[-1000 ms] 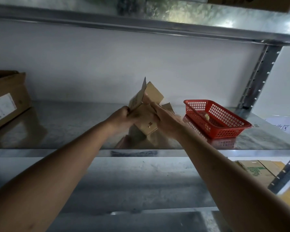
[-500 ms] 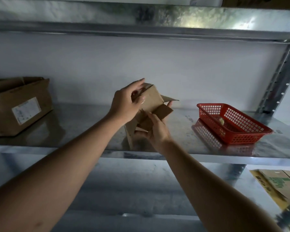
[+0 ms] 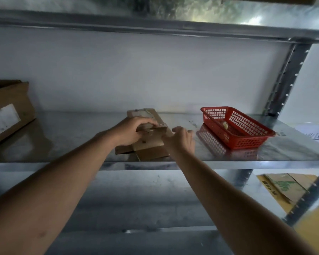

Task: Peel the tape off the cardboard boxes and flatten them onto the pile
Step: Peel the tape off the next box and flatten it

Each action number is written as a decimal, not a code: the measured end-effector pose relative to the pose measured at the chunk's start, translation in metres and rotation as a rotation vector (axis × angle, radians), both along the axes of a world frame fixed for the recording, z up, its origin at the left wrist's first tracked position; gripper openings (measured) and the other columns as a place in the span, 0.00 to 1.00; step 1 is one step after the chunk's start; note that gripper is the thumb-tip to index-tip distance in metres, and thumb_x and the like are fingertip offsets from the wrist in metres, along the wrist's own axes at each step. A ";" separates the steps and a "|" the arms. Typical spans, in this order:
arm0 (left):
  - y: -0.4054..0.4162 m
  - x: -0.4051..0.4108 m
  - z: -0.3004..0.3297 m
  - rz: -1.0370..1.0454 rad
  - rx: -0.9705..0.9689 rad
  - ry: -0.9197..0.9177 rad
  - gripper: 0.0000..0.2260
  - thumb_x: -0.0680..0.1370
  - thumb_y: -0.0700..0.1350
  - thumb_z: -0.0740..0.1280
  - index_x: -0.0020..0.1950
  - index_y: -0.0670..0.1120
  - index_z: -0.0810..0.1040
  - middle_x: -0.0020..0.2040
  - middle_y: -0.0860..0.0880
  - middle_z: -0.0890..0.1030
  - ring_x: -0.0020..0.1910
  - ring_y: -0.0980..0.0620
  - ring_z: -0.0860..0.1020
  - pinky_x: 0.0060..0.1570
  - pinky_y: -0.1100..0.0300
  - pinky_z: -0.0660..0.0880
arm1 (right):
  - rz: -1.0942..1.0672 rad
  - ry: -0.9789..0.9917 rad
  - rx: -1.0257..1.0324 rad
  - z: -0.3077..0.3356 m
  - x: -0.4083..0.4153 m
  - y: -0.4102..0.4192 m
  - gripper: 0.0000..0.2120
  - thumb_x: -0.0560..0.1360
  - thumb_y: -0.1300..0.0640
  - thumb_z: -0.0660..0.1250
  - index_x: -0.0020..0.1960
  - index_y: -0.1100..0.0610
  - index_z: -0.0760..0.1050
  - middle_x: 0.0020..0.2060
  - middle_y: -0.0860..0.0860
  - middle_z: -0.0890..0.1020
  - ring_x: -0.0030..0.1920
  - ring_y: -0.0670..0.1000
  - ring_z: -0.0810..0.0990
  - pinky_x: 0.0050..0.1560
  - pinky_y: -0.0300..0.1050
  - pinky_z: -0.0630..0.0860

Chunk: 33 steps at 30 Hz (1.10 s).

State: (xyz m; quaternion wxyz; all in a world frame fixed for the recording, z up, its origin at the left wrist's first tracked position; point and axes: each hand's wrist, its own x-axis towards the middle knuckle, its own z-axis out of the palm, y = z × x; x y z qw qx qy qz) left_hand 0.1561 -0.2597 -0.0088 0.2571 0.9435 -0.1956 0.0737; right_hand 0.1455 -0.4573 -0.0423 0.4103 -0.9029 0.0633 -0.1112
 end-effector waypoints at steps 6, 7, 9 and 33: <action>0.012 -0.002 0.010 0.040 -0.062 0.118 0.25 0.76 0.52 0.77 0.70 0.67 0.75 0.74 0.55 0.73 0.70 0.51 0.72 0.69 0.53 0.71 | 0.408 -0.268 -0.208 0.001 0.011 -0.013 0.27 0.76 0.60 0.74 0.74 0.51 0.74 0.62 0.56 0.80 0.58 0.58 0.81 0.57 0.48 0.79; 0.014 -0.003 0.011 0.049 -0.062 0.127 0.26 0.76 0.53 0.78 0.71 0.66 0.75 0.75 0.55 0.72 0.71 0.51 0.71 0.70 0.53 0.70 | 0.418 -0.293 -0.211 0.000 0.012 -0.013 0.27 0.76 0.63 0.75 0.73 0.52 0.76 0.61 0.56 0.81 0.56 0.57 0.82 0.58 0.50 0.81; 0.018 -0.004 0.011 0.050 -0.063 0.132 0.26 0.75 0.53 0.79 0.71 0.64 0.76 0.75 0.55 0.72 0.72 0.52 0.70 0.69 0.56 0.68 | 0.420 -0.353 -0.186 -0.001 0.013 -0.014 0.26 0.73 0.64 0.77 0.70 0.54 0.79 0.59 0.56 0.83 0.52 0.55 0.85 0.58 0.51 0.83; 0.005 0.023 0.010 0.047 0.198 0.065 0.15 0.79 0.70 0.52 0.63 0.83 0.70 0.57 0.62 0.67 0.62 0.54 0.64 0.65 0.55 0.63 | 0.531 -0.745 -0.674 0.020 0.003 -0.043 0.13 0.77 0.70 0.66 0.54 0.58 0.85 0.47 0.54 0.84 0.46 0.58 0.84 0.39 0.56 0.81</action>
